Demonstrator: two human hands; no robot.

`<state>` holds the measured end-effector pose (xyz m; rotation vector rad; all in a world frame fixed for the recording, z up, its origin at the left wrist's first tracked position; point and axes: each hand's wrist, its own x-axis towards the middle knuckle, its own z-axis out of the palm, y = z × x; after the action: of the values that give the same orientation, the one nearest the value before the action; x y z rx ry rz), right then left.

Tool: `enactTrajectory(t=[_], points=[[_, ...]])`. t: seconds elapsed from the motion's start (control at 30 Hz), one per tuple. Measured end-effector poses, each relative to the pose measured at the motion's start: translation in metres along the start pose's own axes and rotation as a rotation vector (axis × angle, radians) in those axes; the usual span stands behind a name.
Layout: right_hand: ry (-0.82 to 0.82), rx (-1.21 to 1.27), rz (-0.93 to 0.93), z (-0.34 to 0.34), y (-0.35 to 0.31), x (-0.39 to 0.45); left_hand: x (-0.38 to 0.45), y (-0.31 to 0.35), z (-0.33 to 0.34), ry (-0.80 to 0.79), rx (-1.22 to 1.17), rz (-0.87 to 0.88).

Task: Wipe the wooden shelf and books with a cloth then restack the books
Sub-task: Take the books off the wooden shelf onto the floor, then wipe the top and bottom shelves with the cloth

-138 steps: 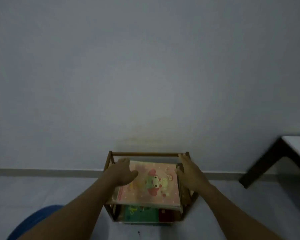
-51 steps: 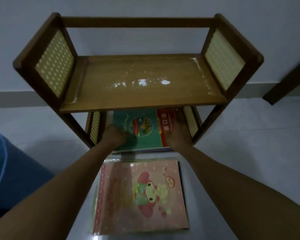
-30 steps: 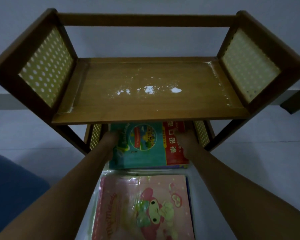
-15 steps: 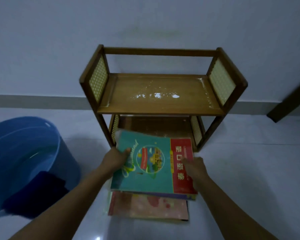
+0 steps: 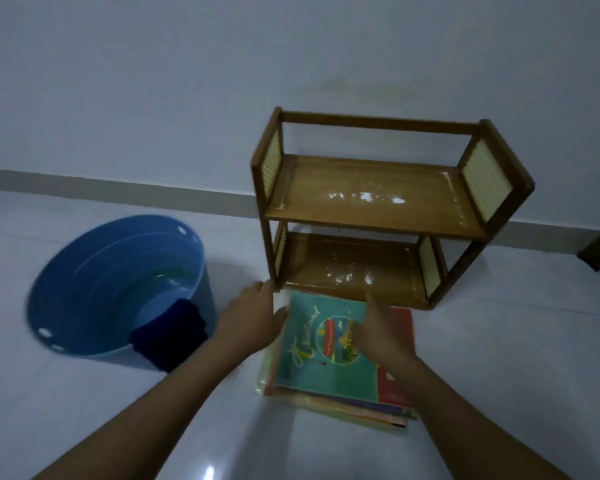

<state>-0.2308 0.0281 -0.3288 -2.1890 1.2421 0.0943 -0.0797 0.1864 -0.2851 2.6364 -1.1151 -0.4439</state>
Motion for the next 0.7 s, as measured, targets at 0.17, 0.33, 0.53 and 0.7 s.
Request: enactTrajectory(t=[0.17,0.33,0.53,0.7], points=[[-0.108,0.059,-0.274,-0.003,-0.128,-0.037,-0.07,-0.063,-0.085,0.274,0.071,-0.106],[-0.219,0.065,-0.385,0.012,-0.198,-0.078,-0.09,-0.104,-0.077,-0.075,0.037,-0.28],[-0.232,0.113,-0.427,-0.012,-0.202,-0.08,-0.085,-0.097,-0.121,0.133,0.319,-0.112],[-0.553,0.492,-0.58,-0.081,-0.188,-0.07,-0.067,-0.038,-0.2,0.04,-0.102,0.18]])
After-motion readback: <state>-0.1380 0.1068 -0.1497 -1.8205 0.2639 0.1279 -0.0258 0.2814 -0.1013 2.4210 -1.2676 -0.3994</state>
